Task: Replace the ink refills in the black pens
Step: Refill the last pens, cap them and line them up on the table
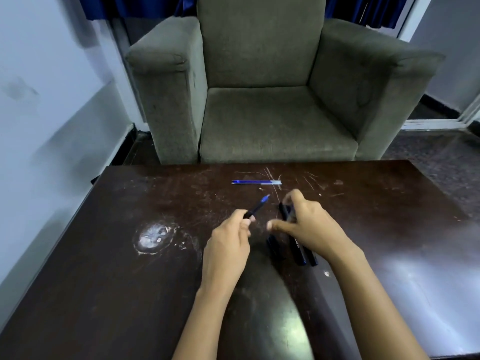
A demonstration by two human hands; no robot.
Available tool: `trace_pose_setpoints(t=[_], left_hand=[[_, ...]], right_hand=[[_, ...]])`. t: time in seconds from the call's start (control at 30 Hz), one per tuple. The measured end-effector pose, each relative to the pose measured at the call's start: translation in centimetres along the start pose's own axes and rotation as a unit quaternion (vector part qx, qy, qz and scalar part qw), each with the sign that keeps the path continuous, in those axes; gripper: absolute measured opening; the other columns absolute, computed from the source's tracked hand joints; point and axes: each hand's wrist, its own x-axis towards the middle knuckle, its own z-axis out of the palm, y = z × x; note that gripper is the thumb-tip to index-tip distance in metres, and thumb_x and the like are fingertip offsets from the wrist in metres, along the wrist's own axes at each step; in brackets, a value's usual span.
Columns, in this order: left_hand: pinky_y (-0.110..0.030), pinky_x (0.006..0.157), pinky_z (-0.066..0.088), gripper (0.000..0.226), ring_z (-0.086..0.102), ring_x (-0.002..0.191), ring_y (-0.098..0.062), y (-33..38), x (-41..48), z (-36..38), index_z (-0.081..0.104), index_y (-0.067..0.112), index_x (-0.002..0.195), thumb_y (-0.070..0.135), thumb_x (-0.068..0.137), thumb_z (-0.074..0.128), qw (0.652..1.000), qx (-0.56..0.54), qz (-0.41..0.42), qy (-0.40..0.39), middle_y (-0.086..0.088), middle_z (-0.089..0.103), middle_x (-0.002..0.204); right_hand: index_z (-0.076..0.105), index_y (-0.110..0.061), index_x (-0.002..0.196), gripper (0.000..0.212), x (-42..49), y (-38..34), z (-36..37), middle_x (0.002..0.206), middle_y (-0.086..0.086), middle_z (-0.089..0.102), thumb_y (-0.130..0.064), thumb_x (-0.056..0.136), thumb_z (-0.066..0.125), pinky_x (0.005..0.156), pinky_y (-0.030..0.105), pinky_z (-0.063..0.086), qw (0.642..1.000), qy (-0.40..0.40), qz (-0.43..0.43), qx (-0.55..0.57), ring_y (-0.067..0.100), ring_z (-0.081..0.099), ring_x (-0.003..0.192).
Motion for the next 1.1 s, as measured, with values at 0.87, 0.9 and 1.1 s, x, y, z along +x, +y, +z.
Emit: trace_pose_setpoints(t=[0.87,0.9,1.1], left_hand=[[-0.012,0.059,0.039,0.027,0.057,0.062,0.006,0.2,0.0,0.1,0.06,0.033,0.121,0.035,0.099,0.046,0.992,-0.116,-0.003,-0.052,0.014,0.07,0.075],[-0.013,0.061,0.042,0.027,0.057,0.062,0.007,0.2,0.0,0.1,0.061,0.033,0.121,0.035,0.098,0.047,0.991,-0.122,-0.004,-0.053,0.014,0.07,0.075],[-0.019,0.055,0.052,0.026,0.056,0.045,-0.004,0.6,0.0,0.1,0.064,0.028,0.12,0.032,0.098,0.05,0.983,-0.176,-0.024,-0.055,0.011,0.072,0.075]], right_hand=[[0.059,-0.018,0.099,0.015,1.2,0.1,1.1,0.075,-0.001,0.067,-0.005,0.093,0.056,0.06,0.018,0.053,0.765,0.136,0.05,0.627,0.013,0.063,0.069],[0.059,-0.019,0.099,0.015,1.2,0.1,1.2,0.078,0.002,0.066,-0.005,0.093,0.057,0.062,0.019,0.054,0.772,0.133,0.046,0.62,0.014,0.063,0.07],[0.063,-0.017,0.103,0.017,1.1,0.0,1.4,0.081,0.004,0.067,-0.007,0.09,0.062,0.062,0.021,0.052,0.829,0.097,0.009,0.551,0.011,0.062,0.067]])
